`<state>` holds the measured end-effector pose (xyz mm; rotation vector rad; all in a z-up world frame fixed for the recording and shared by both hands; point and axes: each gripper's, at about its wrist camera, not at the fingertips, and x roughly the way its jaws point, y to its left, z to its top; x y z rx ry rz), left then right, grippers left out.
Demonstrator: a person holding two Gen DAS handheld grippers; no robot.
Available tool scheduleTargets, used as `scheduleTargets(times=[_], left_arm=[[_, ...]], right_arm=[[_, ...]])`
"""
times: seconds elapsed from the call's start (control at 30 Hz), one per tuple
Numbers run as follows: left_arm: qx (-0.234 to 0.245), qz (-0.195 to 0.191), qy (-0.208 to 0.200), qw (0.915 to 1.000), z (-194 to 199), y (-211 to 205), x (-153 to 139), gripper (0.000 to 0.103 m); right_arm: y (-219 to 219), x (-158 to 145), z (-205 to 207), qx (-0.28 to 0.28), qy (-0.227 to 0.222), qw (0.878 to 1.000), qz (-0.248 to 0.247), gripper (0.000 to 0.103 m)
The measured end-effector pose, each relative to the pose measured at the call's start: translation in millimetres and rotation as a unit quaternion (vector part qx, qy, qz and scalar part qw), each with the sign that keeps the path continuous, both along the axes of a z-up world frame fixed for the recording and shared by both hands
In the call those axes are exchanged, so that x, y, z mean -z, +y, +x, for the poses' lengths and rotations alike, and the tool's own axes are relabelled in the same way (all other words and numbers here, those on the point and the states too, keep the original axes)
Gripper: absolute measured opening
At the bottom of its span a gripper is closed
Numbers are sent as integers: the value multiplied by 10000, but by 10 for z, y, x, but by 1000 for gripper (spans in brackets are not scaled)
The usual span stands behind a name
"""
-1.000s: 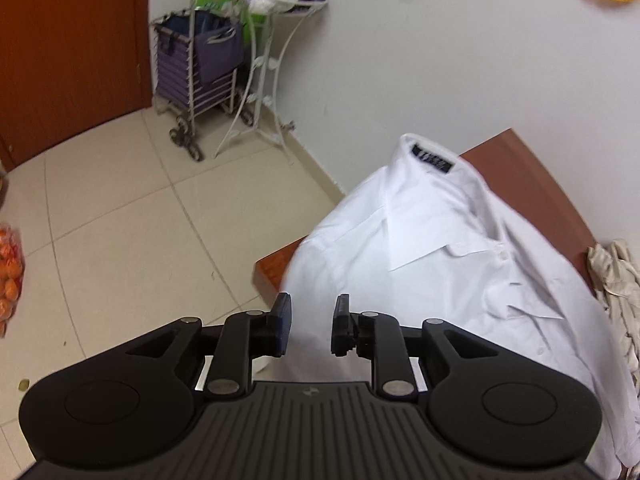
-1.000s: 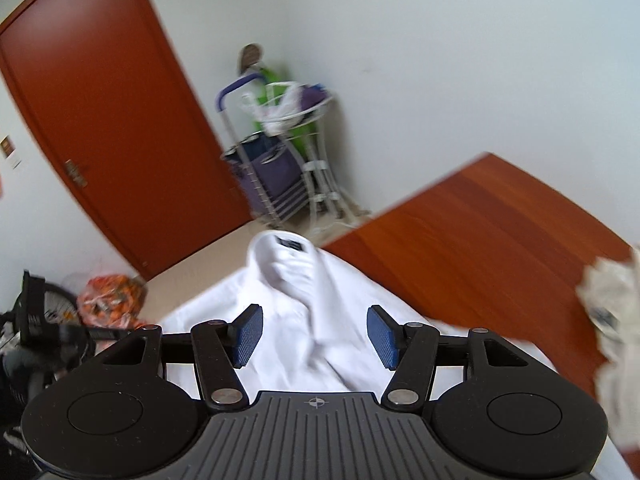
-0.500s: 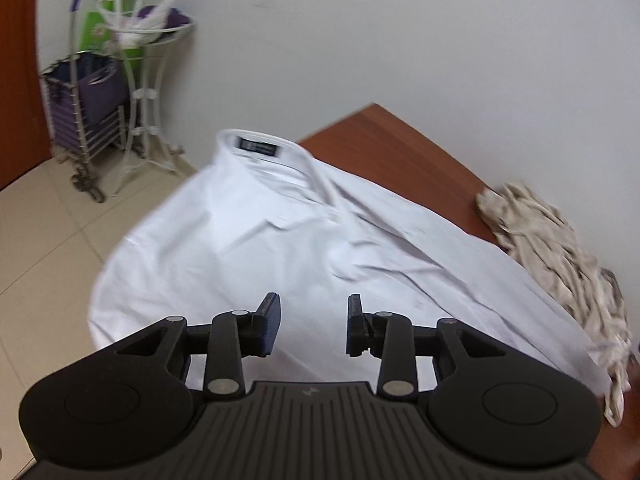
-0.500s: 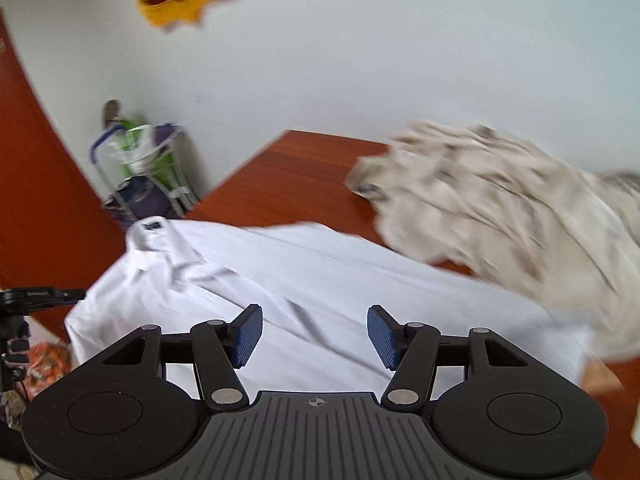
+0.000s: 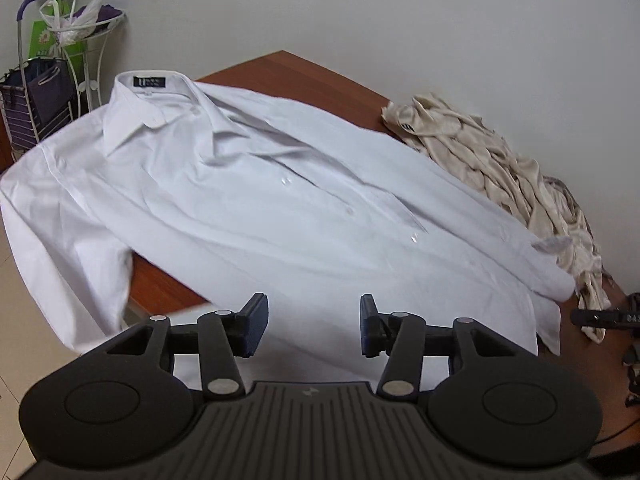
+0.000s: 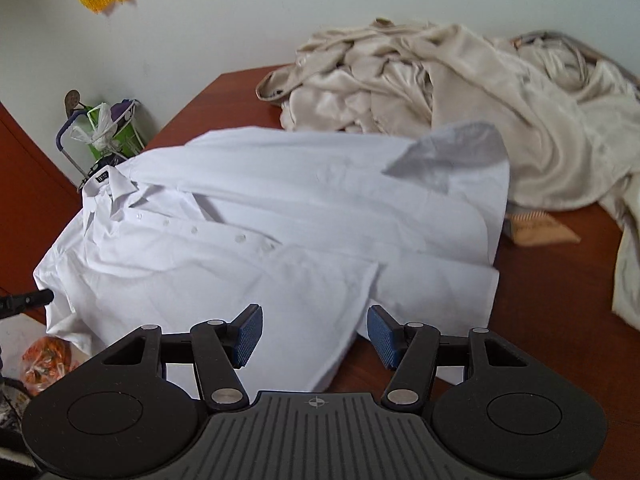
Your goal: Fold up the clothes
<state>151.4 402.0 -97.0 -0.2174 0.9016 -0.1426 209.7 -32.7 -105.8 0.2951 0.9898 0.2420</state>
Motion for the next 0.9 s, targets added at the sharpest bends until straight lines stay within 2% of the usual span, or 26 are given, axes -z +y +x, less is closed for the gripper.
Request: scheduleTargets(times=[0.2,0.37,0.47,0.5,0.53,0.67,0.8,0.9], left_arm=[[-23,273,71,9996,-362,-357,158,59],[-297,273,135,9991,-584,-480,187,59],[-390,336,112,9986,-670,-522,174,60],[-408,369,104,9984,-687,-529,168,60],[-420,418,94,9982,-695,-532,160,60],[-429,541,69,9976,-706,-531,167,63],[-368,661,74,9971,-654,-524,214,64],[-268,755,47,9968,-575,-534,254,64]], right_arm=[[-7,403,123,-288,282,9990,204,60],[49,582,304,-543,451,9971,292,58],[69,595,379,-688,471,9961,306,29],[65,551,396,-744,452,9957,309,9],[58,500,413,-807,434,9953,325,5],[39,90,476,-1121,87,9929,393,4],[26,-479,672,-1172,-661,9906,260,4],[103,-855,911,-1180,-1261,9850,-13,4]])
